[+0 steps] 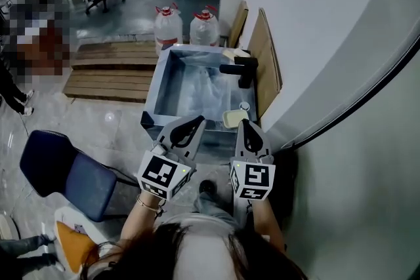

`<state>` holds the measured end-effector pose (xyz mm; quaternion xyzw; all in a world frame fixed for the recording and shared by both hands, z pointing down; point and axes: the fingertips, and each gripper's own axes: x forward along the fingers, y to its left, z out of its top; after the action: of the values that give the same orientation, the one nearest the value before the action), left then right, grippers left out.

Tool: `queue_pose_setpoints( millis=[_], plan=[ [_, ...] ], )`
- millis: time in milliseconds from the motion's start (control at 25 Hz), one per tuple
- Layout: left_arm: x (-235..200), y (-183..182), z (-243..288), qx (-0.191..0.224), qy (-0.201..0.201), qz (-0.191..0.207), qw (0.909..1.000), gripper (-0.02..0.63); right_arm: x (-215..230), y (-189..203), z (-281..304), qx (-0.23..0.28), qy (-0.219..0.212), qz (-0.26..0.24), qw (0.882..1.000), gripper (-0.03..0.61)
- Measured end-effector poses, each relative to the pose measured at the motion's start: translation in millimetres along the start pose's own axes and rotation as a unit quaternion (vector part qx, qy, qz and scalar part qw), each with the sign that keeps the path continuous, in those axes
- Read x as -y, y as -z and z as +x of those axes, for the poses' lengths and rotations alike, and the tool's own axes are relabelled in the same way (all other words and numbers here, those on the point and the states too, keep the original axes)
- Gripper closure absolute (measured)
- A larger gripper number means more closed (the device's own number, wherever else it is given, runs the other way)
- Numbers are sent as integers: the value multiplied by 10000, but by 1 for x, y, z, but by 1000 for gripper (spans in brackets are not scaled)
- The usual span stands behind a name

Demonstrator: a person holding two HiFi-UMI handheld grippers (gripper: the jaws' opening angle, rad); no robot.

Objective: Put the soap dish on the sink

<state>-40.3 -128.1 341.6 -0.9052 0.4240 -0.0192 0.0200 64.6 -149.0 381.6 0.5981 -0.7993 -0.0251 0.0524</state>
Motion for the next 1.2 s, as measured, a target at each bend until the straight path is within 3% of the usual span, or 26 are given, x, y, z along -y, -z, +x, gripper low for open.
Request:
queue_pose_setpoints(
  millis=[400, 1200],
  plan=[
    [12, -12, -34, 121, -120, 121, 9998, 604, -20, -29, -39, 392, 54, -285, 9988, 554],
    [31, -21, -75, 267, -246, 159, 9992, 604, -35, -47, -90, 599, 135, -339, 9975, 554]
  ],
)
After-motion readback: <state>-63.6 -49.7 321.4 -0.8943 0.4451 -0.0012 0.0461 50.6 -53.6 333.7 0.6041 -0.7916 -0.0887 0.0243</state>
